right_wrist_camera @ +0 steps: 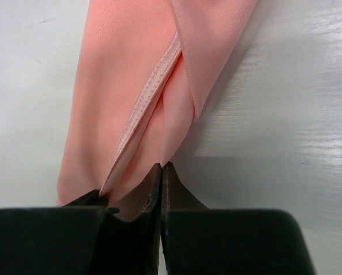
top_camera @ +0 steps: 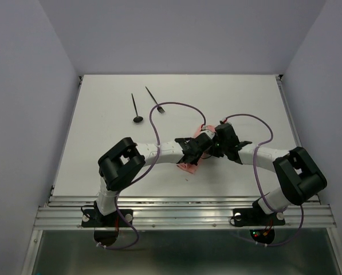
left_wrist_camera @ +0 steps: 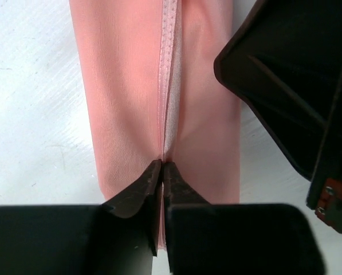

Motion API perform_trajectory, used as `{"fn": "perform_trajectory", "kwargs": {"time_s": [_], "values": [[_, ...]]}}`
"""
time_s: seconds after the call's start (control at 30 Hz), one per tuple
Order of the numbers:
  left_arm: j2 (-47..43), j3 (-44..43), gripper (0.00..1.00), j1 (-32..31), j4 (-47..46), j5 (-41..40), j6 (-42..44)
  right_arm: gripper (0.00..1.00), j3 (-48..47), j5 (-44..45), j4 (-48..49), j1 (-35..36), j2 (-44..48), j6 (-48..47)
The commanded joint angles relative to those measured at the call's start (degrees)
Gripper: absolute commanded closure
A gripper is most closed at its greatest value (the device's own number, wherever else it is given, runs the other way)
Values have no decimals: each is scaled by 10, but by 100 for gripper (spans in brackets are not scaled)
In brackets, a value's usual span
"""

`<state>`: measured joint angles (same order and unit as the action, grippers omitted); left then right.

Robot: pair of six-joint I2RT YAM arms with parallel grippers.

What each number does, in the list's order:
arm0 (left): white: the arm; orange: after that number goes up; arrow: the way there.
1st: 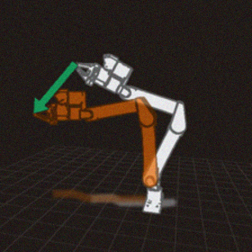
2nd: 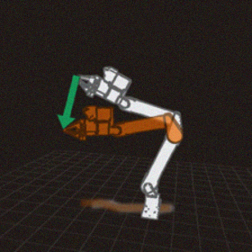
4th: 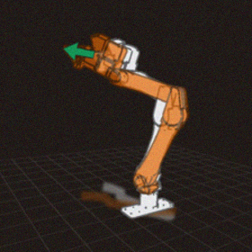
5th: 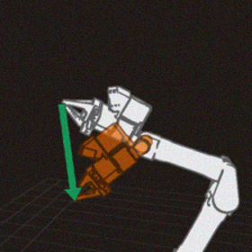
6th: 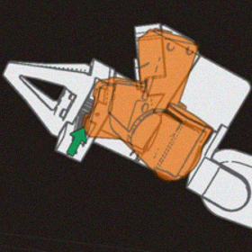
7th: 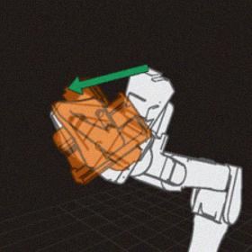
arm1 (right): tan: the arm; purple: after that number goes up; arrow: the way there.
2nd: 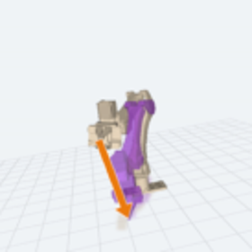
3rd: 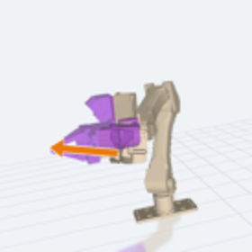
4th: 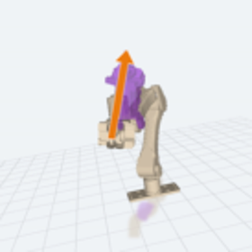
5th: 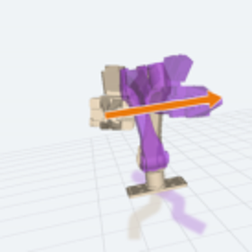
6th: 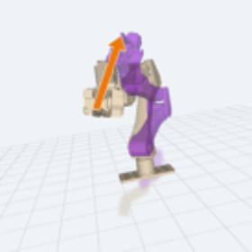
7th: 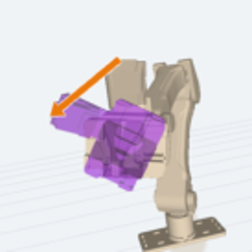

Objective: Fold the napkin into a case and place the utensils inside
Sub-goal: Smooth out the smaller rectangle-folded napkin at the center of the board.

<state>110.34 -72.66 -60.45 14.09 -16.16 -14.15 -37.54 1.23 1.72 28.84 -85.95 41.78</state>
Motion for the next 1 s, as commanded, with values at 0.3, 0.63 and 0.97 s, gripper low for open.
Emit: {"fn": "perform_trajectory", "kwargs": {"time_s": [0.3,0.63,0.97], "values": [[-12,-32,100,0,-7,39,10,43,43,-40,30,-18,58,32],[-29,-33,100,12,-14,79,5,53,114,-91,110,-18,65,105],[-36,-36,100,17,-23,116,-3,92,135,-93,145,-18,53,117]]}}
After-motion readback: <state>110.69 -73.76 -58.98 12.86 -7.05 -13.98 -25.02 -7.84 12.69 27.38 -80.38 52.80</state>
